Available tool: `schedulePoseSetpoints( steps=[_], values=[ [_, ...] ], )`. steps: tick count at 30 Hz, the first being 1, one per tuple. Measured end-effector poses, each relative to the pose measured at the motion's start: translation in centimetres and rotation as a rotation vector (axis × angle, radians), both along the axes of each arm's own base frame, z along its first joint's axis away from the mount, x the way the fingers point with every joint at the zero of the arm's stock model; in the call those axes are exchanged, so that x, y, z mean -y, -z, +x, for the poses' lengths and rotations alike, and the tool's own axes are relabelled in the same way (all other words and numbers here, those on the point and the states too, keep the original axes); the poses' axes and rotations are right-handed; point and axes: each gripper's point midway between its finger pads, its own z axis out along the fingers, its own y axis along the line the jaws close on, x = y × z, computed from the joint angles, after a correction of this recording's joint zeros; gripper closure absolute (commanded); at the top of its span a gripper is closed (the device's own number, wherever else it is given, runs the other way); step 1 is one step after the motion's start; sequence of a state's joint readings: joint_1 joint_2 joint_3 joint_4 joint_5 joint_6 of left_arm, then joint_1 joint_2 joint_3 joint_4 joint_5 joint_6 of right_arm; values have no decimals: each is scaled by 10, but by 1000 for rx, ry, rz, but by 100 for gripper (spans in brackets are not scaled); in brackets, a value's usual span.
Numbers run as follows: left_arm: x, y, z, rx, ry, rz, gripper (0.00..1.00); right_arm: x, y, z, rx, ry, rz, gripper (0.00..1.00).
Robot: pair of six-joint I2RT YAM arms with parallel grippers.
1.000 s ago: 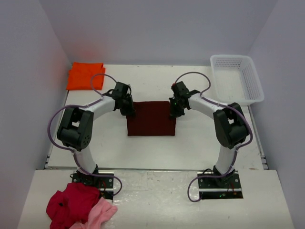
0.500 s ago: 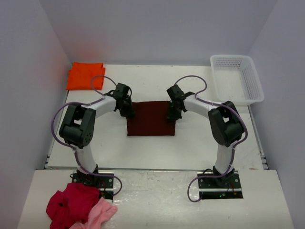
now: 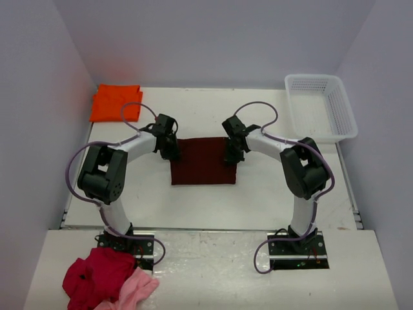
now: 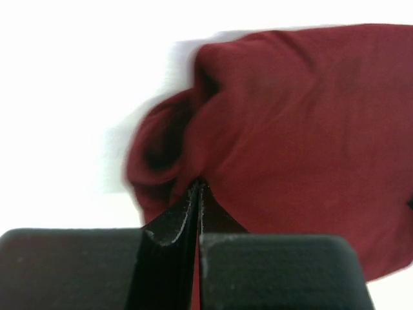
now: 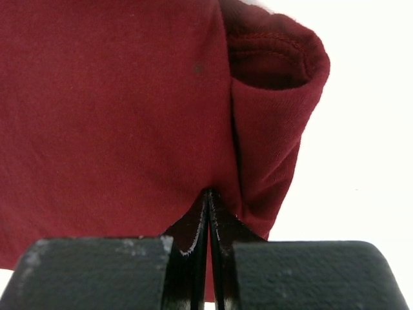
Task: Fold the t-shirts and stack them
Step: Fold the long partially folded tshirt into a neat square
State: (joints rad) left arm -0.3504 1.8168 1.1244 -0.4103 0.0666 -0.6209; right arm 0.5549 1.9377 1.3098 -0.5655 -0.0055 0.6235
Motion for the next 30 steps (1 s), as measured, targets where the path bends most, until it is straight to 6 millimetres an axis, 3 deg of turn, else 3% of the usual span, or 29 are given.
schedulePoseSetpoints(
  steps=[5,8,13,15,16,17,20,21,25,30],
  values=[
    [-19,-14,-5,38,-47,77,86,-3,-10,-2,36,-57,-14,100],
    [-25,-29,0,87,-65,94,78,-6,-29,-1,77,-101,-9,100],
    [-28,-49,6,141,-73,99,75,-22,-69,20,177,-147,13,100],
    [-29,-57,7,155,-76,105,64,-25,-83,24,215,-156,21,90],
    [-31,-61,7,161,-76,110,52,-25,-91,22,227,-163,25,85],
    [-32,-64,7,169,-76,116,47,-25,-98,19,237,-166,32,75],
    [-36,-74,5,190,-75,126,33,-21,-122,8,288,-174,62,62],
    [-36,-76,5,196,-72,127,25,-16,-134,-3,309,-180,74,61],
    [-37,-83,-1,207,-51,104,14,-2,-155,-28,358,-181,105,60],
    [-50,-67,-14,139,-44,30,12,25,-169,-67,411,-177,135,60]
  ],
)
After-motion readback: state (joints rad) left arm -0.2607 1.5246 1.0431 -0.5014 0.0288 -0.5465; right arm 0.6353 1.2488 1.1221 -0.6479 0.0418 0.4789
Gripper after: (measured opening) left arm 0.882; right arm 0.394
